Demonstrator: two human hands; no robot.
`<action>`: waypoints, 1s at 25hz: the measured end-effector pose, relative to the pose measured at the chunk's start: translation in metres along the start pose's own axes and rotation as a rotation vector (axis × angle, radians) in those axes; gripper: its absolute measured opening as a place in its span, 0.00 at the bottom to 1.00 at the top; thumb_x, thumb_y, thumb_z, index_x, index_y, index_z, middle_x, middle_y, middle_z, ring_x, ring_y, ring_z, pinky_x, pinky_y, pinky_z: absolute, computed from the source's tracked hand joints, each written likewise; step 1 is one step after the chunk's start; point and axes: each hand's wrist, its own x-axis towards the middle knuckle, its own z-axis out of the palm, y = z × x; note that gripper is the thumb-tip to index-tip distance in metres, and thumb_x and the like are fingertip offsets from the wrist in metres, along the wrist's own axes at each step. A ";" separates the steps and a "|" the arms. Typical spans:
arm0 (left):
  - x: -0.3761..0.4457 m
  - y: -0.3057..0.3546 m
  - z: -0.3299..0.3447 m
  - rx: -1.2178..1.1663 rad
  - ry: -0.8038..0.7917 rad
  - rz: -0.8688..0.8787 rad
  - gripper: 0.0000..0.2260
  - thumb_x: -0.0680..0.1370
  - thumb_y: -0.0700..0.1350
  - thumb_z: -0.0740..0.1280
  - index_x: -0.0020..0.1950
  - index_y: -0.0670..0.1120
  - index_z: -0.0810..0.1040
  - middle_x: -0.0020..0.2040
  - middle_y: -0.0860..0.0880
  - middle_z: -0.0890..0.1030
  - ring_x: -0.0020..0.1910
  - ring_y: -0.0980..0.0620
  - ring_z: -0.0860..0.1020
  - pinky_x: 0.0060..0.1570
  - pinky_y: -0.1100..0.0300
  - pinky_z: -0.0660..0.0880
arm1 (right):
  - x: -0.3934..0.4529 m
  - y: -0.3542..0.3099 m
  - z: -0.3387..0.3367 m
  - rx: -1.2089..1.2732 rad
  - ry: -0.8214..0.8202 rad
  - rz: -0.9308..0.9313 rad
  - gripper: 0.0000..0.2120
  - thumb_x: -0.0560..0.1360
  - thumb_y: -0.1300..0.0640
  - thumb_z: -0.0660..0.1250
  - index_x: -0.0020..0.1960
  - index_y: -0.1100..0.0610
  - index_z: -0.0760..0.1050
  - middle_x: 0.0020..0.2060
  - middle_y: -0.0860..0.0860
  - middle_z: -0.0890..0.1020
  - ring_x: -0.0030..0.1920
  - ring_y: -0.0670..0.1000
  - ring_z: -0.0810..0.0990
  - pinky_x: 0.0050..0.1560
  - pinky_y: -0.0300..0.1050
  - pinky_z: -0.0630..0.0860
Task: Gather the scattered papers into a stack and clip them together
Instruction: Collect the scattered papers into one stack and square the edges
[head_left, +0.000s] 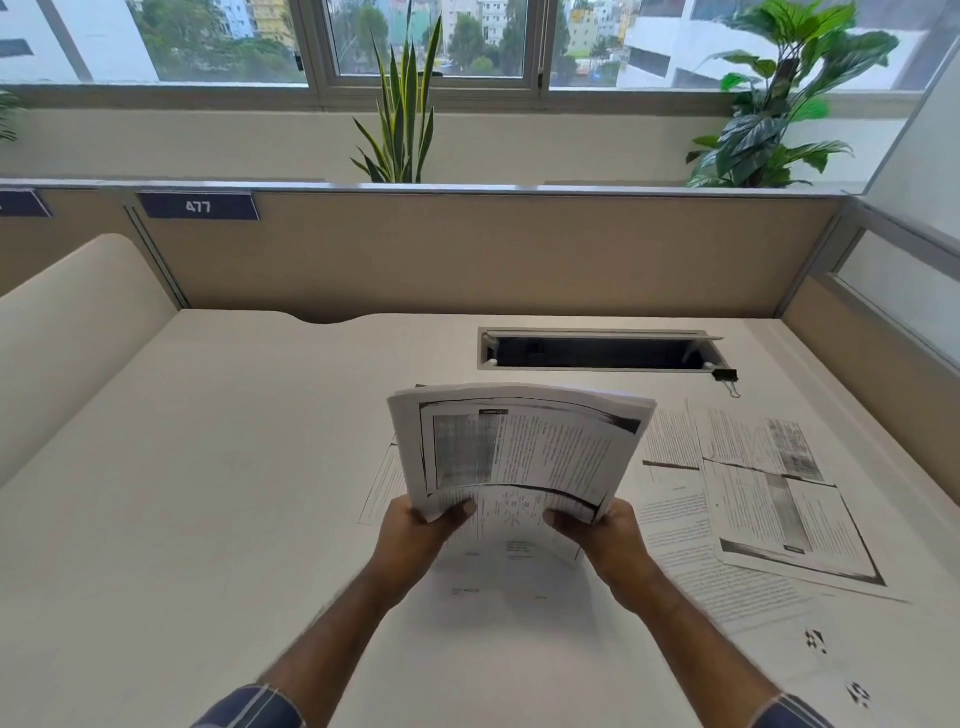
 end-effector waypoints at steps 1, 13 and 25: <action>0.000 0.001 0.002 0.036 0.034 -0.007 0.08 0.72 0.50 0.77 0.49 0.60 0.84 0.48 0.56 0.87 0.49 0.54 0.84 0.41 0.65 0.81 | -0.002 0.000 0.001 -0.001 0.010 0.003 0.12 0.69 0.67 0.76 0.47 0.52 0.85 0.46 0.52 0.88 0.49 0.53 0.86 0.48 0.46 0.84; -0.008 -0.008 0.026 0.543 0.069 -0.200 0.13 0.84 0.51 0.58 0.62 0.46 0.75 0.59 0.47 0.81 0.55 0.49 0.79 0.56 0.53 0.77 | -0.011 0.008 0.001 -0.366 0.131 0.173 0.09 0.76 0.59 0.69 0.56 0.54 0.77 0.50 0.48 0.83 0.54 0.53 0.82 0.56 0.52 0.80; -0.008 -0.027 0.043 0.741 0.122 -0.359 0.16 0.82 0.49 0.62 0.67 0.44 0.73 0.65 0.39 0.72 0.59 0.40 0.76 0.62 0.50 0.74 | -0.021 0.033 0.013 -0.790 0.178 0.282 0.24 0.74 0.54 0.71 0.68 0.55 0.72 0.61 0.58 0.72 0.57 0.56 0.76 0.58 0.45 0.74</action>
